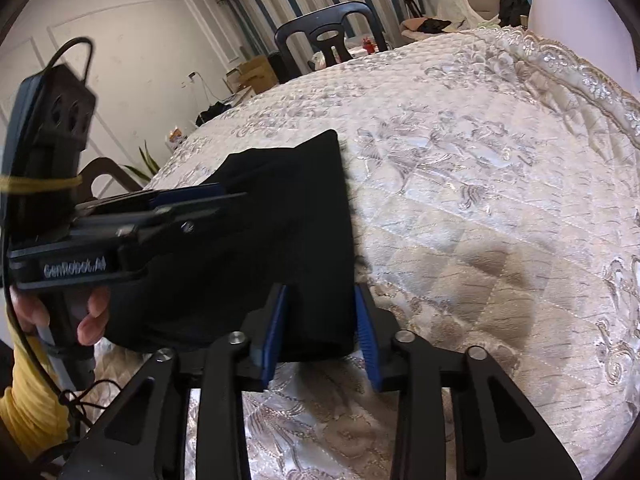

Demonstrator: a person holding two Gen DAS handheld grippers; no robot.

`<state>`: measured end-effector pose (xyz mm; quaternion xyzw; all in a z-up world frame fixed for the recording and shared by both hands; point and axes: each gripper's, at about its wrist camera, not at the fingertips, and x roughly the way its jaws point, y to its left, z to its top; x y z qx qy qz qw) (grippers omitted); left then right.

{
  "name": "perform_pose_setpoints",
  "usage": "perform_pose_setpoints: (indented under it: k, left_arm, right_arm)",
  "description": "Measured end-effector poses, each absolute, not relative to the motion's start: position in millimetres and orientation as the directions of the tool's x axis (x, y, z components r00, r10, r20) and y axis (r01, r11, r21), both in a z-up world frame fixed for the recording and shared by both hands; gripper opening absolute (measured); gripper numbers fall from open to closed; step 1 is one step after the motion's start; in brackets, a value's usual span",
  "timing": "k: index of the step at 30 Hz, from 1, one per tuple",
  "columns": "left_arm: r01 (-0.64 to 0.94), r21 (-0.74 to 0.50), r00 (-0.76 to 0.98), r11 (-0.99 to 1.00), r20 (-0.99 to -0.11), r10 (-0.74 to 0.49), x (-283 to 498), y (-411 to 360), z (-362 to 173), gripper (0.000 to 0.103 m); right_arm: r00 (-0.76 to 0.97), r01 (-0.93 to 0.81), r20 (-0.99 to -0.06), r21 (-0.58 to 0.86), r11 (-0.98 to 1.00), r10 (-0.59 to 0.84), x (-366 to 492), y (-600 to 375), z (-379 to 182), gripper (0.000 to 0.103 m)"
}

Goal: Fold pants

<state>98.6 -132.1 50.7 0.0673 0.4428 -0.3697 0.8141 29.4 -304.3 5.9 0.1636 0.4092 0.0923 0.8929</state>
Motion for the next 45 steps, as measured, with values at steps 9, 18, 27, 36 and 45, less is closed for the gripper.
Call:
perform_pose_setpoints:
  k: [9, 18, 27, 36, 45]
  left_arm:
    - [0.674, -0.238, 0.280, 0.699, -0.794, -0.540, 113, -151, 53, 0.076]
    - [0.700, -0.178, 0.272, 0.692, -0.830, -0.488, 121, -170, 57, 0.077]
    - [0.695, -0.049, 0.323, 0.717, -0.870, -0.372, 129, -181, 48, 0.077]
    - [0.656, -0.035, 0.326, 0.754, -0.888, -0.325, 143, -178, 35, 0.076]
    - [0.648, -0.055, 0.311, 0.759, -0.892, -0.330, 147, -167, 32, 0.044]
  right_arm:
    - [0.689, -0.073, -0.651, 0.376, 0.924, 0.319, 24, -298, 15, 0.017]
    - [0.720, -0.140, -0.613, 0.329, 0.934, 0.325, 21, -280, 25, 0.016]
    - [0.725, -0.190, -0.605, 0.284, 0.940, 0.329, 22, -263, 27, 0.015]
    - [0.725, -0.219, -0.605, 0.249, 0.943, 0.328, 20, -255, 28, 0.015]
    - [0.730, -0.242, -0.594, 0.236, 0.941, 0.337, 17, -249, 30, 0.015]
